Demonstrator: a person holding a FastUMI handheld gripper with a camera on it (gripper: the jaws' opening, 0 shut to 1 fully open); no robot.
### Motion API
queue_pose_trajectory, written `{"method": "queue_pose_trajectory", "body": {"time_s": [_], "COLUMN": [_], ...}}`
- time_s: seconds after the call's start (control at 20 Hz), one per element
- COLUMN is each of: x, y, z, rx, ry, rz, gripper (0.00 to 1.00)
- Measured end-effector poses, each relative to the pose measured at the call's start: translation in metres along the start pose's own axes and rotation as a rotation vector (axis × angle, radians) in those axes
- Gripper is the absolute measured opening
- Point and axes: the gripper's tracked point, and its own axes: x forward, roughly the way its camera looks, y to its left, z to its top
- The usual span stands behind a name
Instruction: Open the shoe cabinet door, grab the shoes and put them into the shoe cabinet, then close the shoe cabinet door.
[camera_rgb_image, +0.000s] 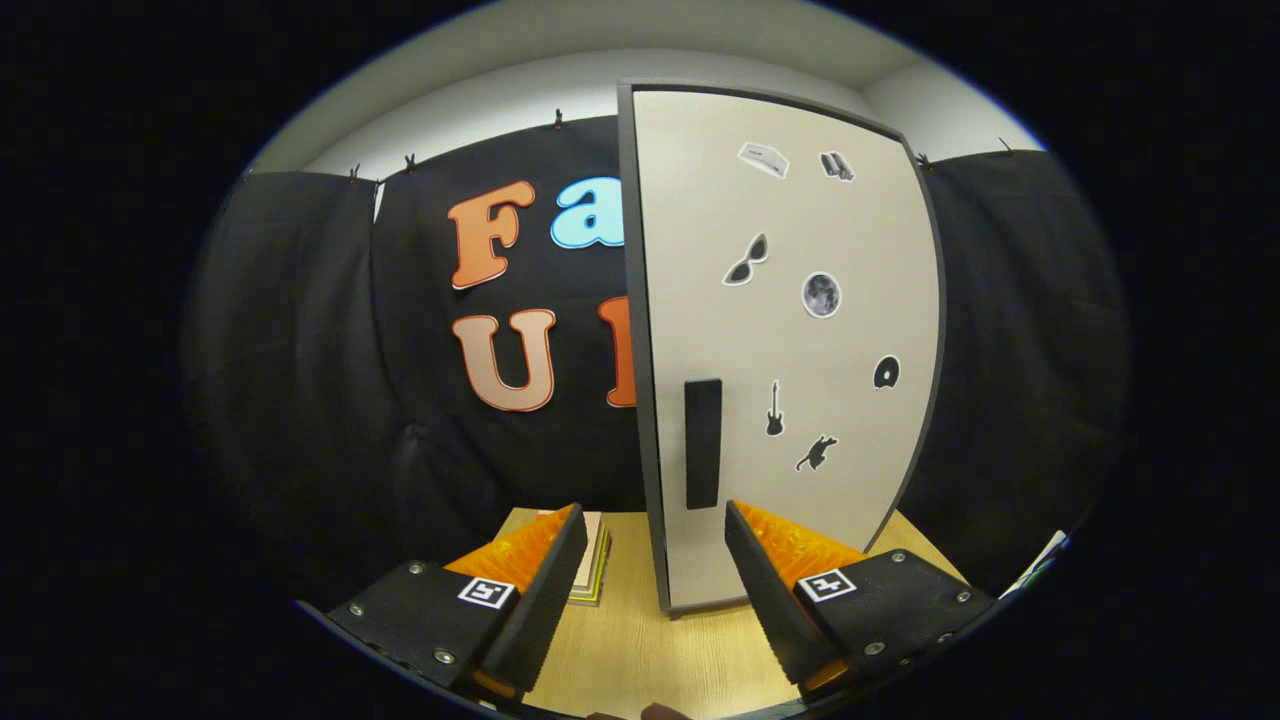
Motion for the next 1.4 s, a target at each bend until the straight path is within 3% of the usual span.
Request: {"method": "queue_pose_trajectory", "body": {"time_s": [0.3,0.85,1.1,1.4], "x": [-0.075,-0.229,-0.272,-0.286], "y": [-0.065,-0.166,-0.178,-0.213], "z": [0.029,0.019,0.019,0.024], "rx": [-0.018,-0.151,-0.106,-0.054], "ry": [-0.107,-0.172,-0.199,-0.232], "rz": [-0.013,-0.016,0.033,0.011], "gripper": [0.87,0.87,0.87,0.87]}}
